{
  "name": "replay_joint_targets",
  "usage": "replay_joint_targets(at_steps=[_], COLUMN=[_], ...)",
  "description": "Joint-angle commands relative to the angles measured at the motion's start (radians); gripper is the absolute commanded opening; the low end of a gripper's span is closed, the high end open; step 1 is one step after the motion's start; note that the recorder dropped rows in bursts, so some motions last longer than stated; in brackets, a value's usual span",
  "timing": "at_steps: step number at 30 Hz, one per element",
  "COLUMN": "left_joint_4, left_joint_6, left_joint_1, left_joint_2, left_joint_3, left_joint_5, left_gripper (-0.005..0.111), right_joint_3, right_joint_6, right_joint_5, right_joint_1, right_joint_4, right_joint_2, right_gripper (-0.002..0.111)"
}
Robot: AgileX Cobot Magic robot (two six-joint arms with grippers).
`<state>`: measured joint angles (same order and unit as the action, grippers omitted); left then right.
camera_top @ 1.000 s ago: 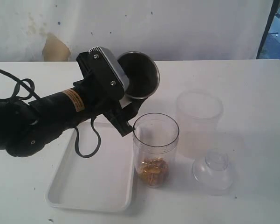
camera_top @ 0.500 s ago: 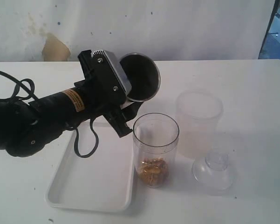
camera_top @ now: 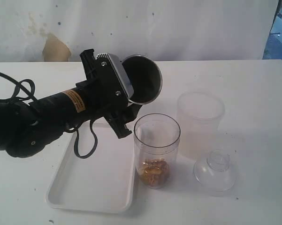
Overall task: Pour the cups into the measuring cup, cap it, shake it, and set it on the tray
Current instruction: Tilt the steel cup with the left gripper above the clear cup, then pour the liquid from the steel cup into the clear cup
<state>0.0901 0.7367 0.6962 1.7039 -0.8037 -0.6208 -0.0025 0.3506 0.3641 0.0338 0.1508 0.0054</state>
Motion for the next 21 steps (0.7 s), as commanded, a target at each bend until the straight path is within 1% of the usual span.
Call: replay_joint_targets(at_steps=[1, 6, 21], left_joint_4=[0.016, 0.039, 0.041], left_joint_6=[0.029, 0.101, 0.177], left_joint_1=[0.001, 0.001, 0.001], left_joint_2=[-0.021, -0.021, -0.021], left_joint_3=[-0.013, -0.013, -0.013], left_joint_5=[-0.068, -0.068, -0.068], left_gripper=[0.000, 0.000, 0.000], right_joint_3=[0.003, 0.003, 0.003], right_joint_6=[0.001, 0.001, 0.001], right_joint_5=[-0.010, -0.010, -0.010], right_joint_1=[-0.003, -0.003, -0.003], right_joint_4=[0.000, 0.000, 0.000], right_joint_2=[-0.005, -0.005, -0.005], right_gripper=[0.000, 0.000, 0.000])
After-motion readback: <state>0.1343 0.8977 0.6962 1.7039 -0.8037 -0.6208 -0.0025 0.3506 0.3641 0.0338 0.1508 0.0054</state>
